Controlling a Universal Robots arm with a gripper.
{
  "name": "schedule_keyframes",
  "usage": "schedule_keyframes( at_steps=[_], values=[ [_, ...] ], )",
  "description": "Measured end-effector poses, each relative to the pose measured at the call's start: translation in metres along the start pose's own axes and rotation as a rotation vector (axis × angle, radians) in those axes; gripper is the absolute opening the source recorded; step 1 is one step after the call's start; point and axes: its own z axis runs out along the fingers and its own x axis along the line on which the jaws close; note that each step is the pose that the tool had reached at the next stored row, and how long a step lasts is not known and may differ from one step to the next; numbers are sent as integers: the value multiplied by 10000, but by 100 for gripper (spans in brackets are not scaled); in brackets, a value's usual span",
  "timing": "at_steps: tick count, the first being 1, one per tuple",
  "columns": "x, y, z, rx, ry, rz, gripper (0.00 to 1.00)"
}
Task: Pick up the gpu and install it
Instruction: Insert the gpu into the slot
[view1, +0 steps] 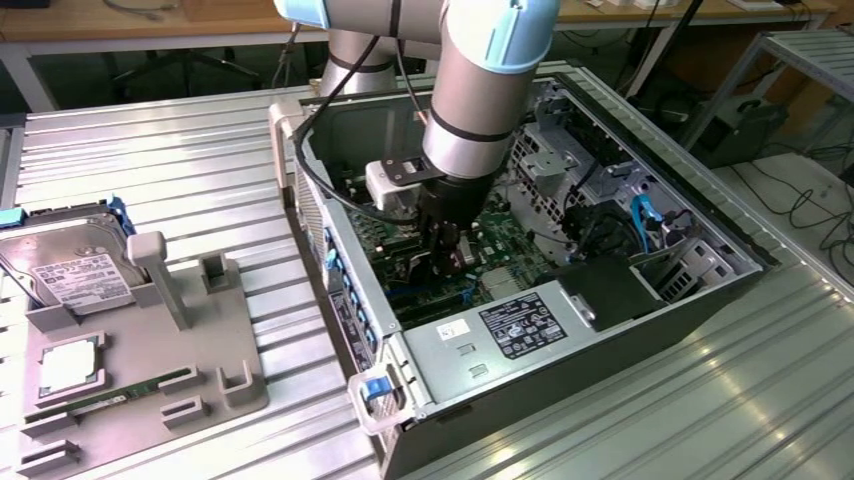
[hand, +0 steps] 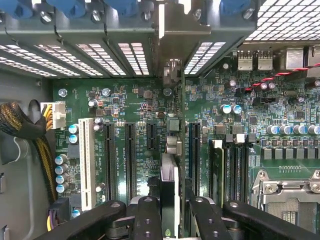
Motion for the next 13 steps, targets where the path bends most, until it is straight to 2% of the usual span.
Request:
schedule_keyframes(
  at_steps=[7,9,10,11,13],
  values=[
    [0,0,0,0,0,0,27],
    [-6,-2,20,21,-51,2,28],
    [-3,-1,8,7,-17,2,28],
    [-1,0,4,5,-10,2,34],
    [0,0,-3,1,-2,0,34]
  ],
)
